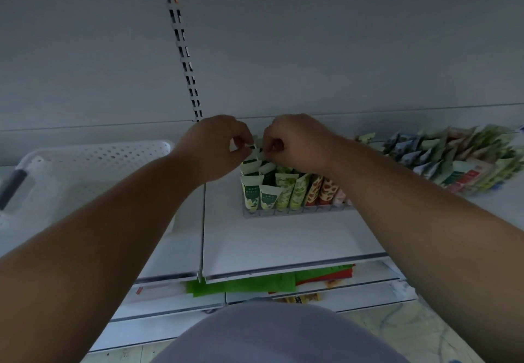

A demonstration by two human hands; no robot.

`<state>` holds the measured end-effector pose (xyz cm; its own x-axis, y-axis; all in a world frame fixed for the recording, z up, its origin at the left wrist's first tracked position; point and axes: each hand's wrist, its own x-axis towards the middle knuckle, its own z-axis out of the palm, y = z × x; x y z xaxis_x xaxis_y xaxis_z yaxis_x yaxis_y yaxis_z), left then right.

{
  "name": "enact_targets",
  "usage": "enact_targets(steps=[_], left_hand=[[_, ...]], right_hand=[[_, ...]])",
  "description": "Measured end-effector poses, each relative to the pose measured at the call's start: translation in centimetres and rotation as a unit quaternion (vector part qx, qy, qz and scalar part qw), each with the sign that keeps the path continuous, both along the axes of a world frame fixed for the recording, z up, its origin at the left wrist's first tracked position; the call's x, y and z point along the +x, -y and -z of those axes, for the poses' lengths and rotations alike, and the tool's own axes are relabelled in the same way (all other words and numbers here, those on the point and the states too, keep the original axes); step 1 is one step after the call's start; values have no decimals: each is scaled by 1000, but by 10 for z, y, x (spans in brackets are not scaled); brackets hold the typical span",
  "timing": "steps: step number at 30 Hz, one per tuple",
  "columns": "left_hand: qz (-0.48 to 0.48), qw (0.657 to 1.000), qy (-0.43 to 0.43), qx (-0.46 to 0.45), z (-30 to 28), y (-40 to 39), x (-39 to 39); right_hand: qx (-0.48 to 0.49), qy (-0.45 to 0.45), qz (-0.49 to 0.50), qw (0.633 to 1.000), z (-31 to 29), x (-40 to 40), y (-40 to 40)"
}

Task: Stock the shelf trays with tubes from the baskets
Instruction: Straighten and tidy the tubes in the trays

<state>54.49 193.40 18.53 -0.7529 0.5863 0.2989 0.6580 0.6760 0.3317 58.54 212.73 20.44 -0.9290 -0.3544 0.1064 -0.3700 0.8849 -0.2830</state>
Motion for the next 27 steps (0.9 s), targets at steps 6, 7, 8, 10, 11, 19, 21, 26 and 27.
enact_targets(steps=[6, 7, 8, 10, 11, 19, 21, 26, 27], left_hand=[[47, 996, -5, -78, -4, -4, 5], [44, 995, -4, -87, -4, -5, 5], [41, 995, -4, -92, -4, -6, 5], [35, 994, -1, -99, -4, -8, 5], [32, 994, 1, -102, -4, -9, 5], [37, 995, 6, -93, -8, -18, 10], [43, 994, 16, -102, -9, -20, 11], [46, 990, 28, -127, -12, -22, 13], [44, 990, 27, -131, -12, -23, 13]], right_hand=[[40, 36, -17, 998, 2, 2, 0], [40, 36, -10, 998, 4, 1, 1], [38, 36, -4, 999, 5, 1, 2], [31, 40, 5, 999, 6, 3, 2], [27, 42, 7, 999, 6, 4, 1], [-22, 47, 44, 998, -10, 12, -24], [2, 75, 42, 996, -9, 12, -23], [30, 86, 42, 995, -4, 10, -21], [35, 90, 41, 994, -5, 11, -22]])
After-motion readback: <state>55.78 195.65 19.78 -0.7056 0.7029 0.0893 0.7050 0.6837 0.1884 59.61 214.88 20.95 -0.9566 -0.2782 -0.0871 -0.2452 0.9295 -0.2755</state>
